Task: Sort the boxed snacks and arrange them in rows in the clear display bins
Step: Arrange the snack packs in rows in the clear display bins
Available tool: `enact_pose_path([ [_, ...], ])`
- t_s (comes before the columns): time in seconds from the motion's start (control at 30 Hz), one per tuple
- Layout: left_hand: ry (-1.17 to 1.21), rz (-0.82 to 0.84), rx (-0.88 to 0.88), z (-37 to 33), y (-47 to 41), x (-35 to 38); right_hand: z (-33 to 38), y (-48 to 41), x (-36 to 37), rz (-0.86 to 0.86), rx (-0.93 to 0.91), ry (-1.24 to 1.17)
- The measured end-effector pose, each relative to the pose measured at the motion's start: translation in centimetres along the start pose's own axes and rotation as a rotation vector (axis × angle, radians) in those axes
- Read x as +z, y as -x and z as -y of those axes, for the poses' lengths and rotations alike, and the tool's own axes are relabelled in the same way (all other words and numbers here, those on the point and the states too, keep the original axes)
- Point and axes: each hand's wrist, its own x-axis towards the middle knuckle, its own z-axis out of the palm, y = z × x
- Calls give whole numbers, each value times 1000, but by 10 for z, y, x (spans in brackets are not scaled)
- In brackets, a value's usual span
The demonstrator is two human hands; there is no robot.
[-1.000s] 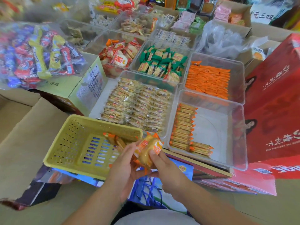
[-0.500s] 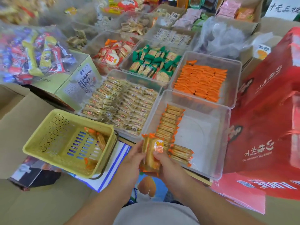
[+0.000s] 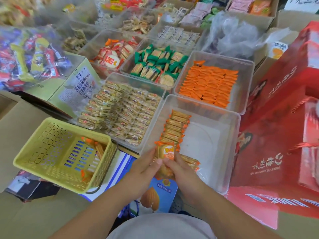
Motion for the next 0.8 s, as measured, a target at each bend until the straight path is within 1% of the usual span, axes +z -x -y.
enact_pose_path([
  [0.03, -91, -53, 2, 6, -6, -2, 1, -4, -8, -19, -15, 22],
  [0.07, -169, -69, -12, 12, -10, -6, 2, -10, -17, -65, -23, 40],
  [0.13, -330, -68, -92, 17, -18, -12, 6, -24, -38, -241, 13, 101],
  [0.17, -371, -54, -123, 20, -22, -15, 7, -32, -51, -339, 30, 166],
  [0.27, -425, -17, -110, 30, -29, -14, 4, -58, -86, -530, 39, 402],
  [0.37, -420, 10, -80, 37, -34, -13, -2, -79, -110, -643, 112, 734],
  [0.43, -433, 37, -61, 43, -36, -13, -7, -90, -117, -628, 144, 901],
  [0.53, -459, 53, -53, 51, -37, -16, -16, -102, -118, -498, 168, 1152],
  [0.6, -476, 51, -39, 53, -37, -19, -19, -108, -117, -425, 220, 1244],
  [0.67, -460, 49, -15, 56, -36, -21, -21, -112, -115, -350, 301, 1266],
  [0.8, -379, 37, 3, 59, -34, -23, -18, -116, -113, -209, 367, 1103],
])
